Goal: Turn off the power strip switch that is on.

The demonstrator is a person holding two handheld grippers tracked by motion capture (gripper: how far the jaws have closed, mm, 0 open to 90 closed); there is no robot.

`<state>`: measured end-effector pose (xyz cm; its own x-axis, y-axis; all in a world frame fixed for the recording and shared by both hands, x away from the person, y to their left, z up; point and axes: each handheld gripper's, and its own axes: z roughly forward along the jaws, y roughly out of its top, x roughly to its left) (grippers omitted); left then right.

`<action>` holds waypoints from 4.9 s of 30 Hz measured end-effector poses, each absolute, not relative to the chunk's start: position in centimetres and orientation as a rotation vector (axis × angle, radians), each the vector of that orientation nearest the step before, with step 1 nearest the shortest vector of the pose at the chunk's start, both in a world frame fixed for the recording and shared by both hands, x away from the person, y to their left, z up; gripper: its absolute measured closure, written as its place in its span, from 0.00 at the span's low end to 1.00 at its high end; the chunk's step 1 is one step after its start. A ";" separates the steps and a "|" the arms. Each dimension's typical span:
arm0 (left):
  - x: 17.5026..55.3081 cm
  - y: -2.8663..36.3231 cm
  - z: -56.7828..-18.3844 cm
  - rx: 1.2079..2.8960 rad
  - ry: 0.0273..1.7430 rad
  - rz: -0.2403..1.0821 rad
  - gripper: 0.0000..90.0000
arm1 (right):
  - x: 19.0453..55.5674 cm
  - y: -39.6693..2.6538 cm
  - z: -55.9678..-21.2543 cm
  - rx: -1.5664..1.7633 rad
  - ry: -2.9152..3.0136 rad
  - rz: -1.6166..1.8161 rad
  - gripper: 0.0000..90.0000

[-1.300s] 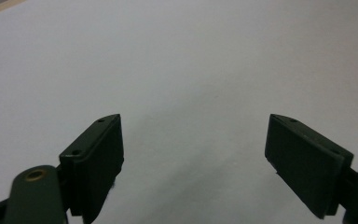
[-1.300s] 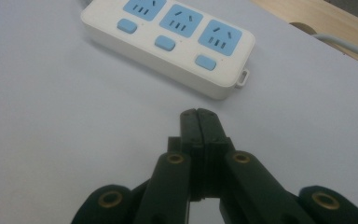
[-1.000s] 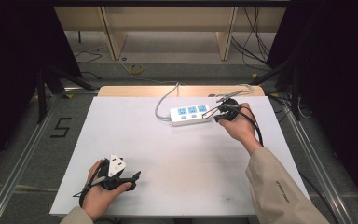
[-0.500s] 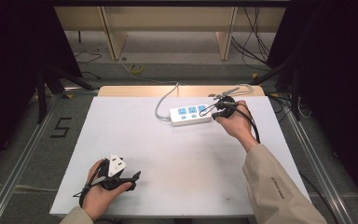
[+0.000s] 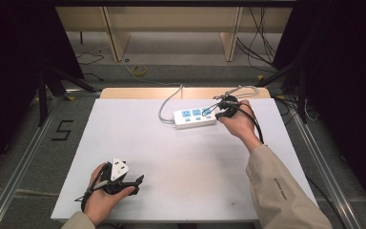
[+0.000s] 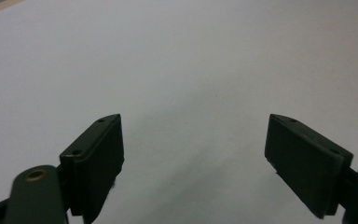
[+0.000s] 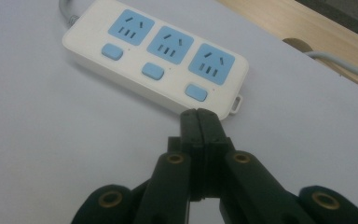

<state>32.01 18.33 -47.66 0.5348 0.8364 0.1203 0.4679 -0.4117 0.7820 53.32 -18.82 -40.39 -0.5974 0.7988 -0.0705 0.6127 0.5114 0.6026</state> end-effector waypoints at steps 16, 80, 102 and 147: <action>32.0 18.3 -47.7 2.064 1.051 0.663 0.21 | 54.4 -18.3 -40.9 1.199 2.419 0.755 1.00; 32.1 18.4 -47.7 2.060 1.057 0.655 0.21 | 58.2 -15.8 -43.4 1.261 2.406 0.693 1.00; 32.1 18.4 -47.7 2.061 1.054 0.655 0.21 | 58.5 -15.2 -43.7 1.258 2.417 0.660 1.00; 32.1 18.2 -47.7 2.068 1.049 0.652 0.21 | 58.8 -14.8 -44.1 1.307 2.409 0.610 1.00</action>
<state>32.10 18.24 -47.71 0.5417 0.8328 0.1137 0.4710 -0.4128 0.7796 58.79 -14.82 -44.11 -0.5236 0.8478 -0.0842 0.7056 0.4869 0.5148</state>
